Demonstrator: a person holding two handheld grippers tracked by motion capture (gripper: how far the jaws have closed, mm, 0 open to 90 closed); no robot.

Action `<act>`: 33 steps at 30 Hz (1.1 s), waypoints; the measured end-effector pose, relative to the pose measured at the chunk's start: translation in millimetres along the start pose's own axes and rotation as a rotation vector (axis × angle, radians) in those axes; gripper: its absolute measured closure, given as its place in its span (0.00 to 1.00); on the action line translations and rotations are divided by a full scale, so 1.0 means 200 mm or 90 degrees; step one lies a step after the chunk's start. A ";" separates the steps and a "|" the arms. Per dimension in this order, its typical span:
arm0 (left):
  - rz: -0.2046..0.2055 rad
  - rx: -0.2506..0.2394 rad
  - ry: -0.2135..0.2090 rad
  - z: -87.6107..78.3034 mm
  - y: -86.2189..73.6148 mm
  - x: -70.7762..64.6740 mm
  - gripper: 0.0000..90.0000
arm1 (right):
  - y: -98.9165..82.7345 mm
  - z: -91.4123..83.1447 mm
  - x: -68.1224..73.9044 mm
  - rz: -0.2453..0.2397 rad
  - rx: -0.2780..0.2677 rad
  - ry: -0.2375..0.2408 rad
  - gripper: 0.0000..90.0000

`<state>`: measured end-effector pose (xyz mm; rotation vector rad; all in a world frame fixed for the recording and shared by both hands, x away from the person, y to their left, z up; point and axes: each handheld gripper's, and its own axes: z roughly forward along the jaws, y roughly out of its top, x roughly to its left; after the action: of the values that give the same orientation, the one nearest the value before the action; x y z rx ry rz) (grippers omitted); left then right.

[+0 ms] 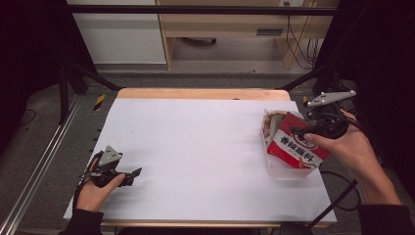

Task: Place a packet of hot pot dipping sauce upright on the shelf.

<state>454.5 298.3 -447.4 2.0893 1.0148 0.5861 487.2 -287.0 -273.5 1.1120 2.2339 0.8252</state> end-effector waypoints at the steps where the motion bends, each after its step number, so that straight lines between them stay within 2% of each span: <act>1: 0.000 0.000 0.000 0.00 0.00 0.00 0.09 | 0.02 0.00 0.01 0.005 -0.005 -0.004 0.24; 8: -0.001 -0.004 0.000 0.00 0.00 0.00 0.09 | 0.16 0.02 0.09 0.010 -0.038 -0.018 0.17; 20: -0.009 -0.010 0.001 -0.01 -0.01 0.02 0.08 | 0.42 0.08 0.22 0.002 -0.077 -0.014 0.17; 27: -0.014 -0.013 0.004 -0.02 -0.02 0.02 0.07 | 0.53 0.16 0.32 0.025 -0.102 -0.015 0.14; 33: -0.026 -0.025 0.005 -0.03 -0.02 0.04 0.07 | 0.58 0.24 0.41 0.068 -0.138 -0.012 0.12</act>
<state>452.7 309.4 -445.7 2.0283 1.0400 0.5905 535.1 -150.6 -238.4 1.1357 2.0278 1.0686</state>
